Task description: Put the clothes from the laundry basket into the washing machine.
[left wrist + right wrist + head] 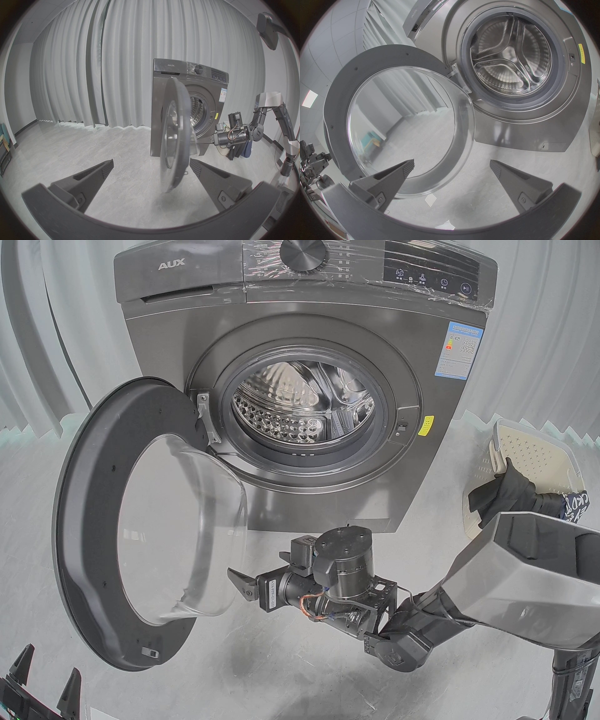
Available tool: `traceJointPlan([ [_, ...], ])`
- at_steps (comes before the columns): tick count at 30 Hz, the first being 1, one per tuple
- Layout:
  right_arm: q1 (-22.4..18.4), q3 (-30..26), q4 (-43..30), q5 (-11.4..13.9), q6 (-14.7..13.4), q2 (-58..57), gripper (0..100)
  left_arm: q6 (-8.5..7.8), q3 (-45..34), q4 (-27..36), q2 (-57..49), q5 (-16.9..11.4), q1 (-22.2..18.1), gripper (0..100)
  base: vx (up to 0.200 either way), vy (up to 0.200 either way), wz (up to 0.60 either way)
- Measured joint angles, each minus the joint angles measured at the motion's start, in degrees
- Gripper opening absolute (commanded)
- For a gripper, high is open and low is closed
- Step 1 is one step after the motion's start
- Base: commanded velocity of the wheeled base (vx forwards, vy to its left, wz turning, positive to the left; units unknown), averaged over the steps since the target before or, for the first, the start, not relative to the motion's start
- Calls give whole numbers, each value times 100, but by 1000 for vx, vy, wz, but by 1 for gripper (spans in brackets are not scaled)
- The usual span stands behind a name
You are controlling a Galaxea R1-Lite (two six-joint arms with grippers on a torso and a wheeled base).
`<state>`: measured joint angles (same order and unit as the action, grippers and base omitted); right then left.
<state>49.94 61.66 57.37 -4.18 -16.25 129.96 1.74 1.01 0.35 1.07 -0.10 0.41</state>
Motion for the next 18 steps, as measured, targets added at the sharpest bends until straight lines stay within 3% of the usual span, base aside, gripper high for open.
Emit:
traceJointPlan([
  [9,-72,146,-74,20,-9,27,100,0,0,-2,7,0,2,100,0,0,0],
  [18,5,936,-413,-96,-20,324,100,-2,0,-2,7,2,2,100,0,0,0],
])
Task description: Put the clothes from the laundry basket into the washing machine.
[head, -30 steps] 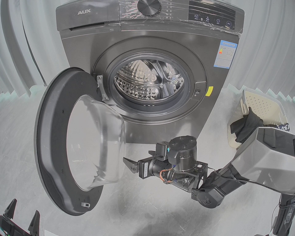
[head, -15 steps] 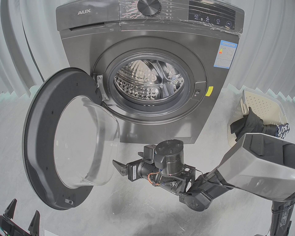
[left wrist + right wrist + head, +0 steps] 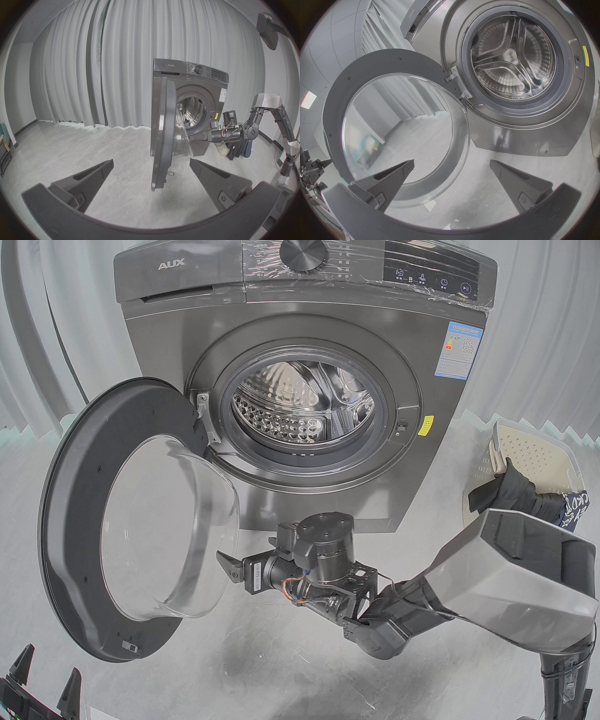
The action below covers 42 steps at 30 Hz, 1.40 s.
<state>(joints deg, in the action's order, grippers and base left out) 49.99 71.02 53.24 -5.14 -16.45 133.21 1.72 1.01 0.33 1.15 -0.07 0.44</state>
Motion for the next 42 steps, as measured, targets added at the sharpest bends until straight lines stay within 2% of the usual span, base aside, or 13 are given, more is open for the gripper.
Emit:
traceJointPlan([
  [7,238,769,-13,-196,-9,450,100,2,0,2,0,-2,2,100,0,0,0],
  [12,345,1092,87,-288,-44,644,100,2,0,0,-2,-2,0,100,0,0,0],
  [16,268,959,98,-322,-50,621,100,2,0,2,-2,-2,0,100,0,0,0],
  [23,33,375,104,-334,-46,279,100,2,0,2,-2,-2,0,100,0,0,0],
  [28,83,328,98,-358,-44,266,100,5,0,0,-5,-2,-6,100,0,0,0],
  [42,463,1549,246,-556,-44,1117,100,17,0,2,-11,-4,-11,100,0,0,0],
])
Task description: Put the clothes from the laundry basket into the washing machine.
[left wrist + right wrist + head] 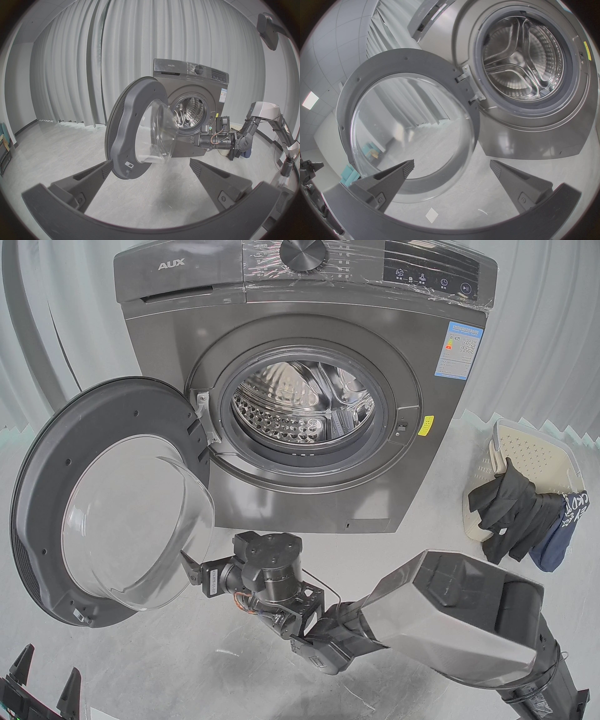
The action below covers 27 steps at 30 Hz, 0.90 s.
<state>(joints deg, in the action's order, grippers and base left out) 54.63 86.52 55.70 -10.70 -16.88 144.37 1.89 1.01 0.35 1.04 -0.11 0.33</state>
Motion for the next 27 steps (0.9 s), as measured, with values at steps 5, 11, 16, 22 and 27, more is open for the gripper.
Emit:
traceJointPlan([
  [5,-11,168,40,-57,-2,155,100,0,0,-2,1,1,5,100,0,0,0],
  [11,-121,-173,66,-57,0,-156,100,-17,0,-2,1,1,5,100,0,0,0],
  [16,-282,-1106,229,-56,96,-722,100,-48,0,-4,0,0,2,100,0,0,0],
  [22,-532,-2660,552,-22,328,-1738,100,-91,0,-15,-2,0,-20,100,0,0,0],
  [27,-840,-3974,747,52,547,-2935,100,-116,0,-22,-2,-5,-23,100,0,0,0],
])
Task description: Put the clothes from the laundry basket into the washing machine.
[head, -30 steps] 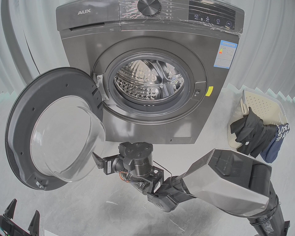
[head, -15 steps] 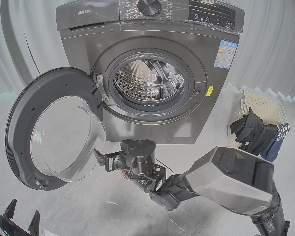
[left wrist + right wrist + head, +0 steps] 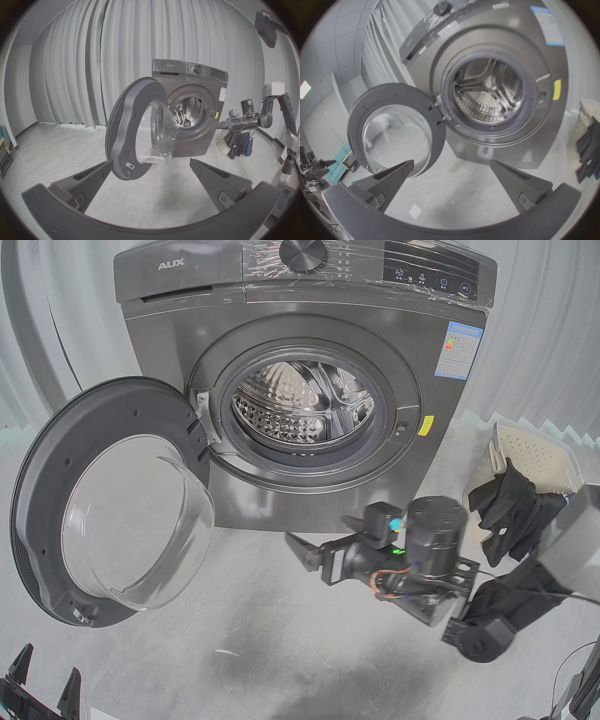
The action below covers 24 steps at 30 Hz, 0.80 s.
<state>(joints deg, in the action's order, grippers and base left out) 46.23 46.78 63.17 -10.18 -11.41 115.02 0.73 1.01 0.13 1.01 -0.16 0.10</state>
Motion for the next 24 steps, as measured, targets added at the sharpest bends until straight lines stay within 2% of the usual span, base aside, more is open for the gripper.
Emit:
traceJointPlan([
  [9,-844,-2111,150,154,419,-2489,100,-24,0,-2,0,-2,-5,100,0,0,0],
  [15,-1731,-3232,-107,219,668,-4203,100,-33,0,-4,0,-5,-7,100,0,0,0],
  [19,-2377,-3788,-824,239,833,-5366,100,-35,0,-4,0,-6,-10,100,0,0,0],
  [24,-3050,-4181,-2395,282,1019,-6791,100,-38,0,-6,0,-6,-10,100,0,0,0],
])
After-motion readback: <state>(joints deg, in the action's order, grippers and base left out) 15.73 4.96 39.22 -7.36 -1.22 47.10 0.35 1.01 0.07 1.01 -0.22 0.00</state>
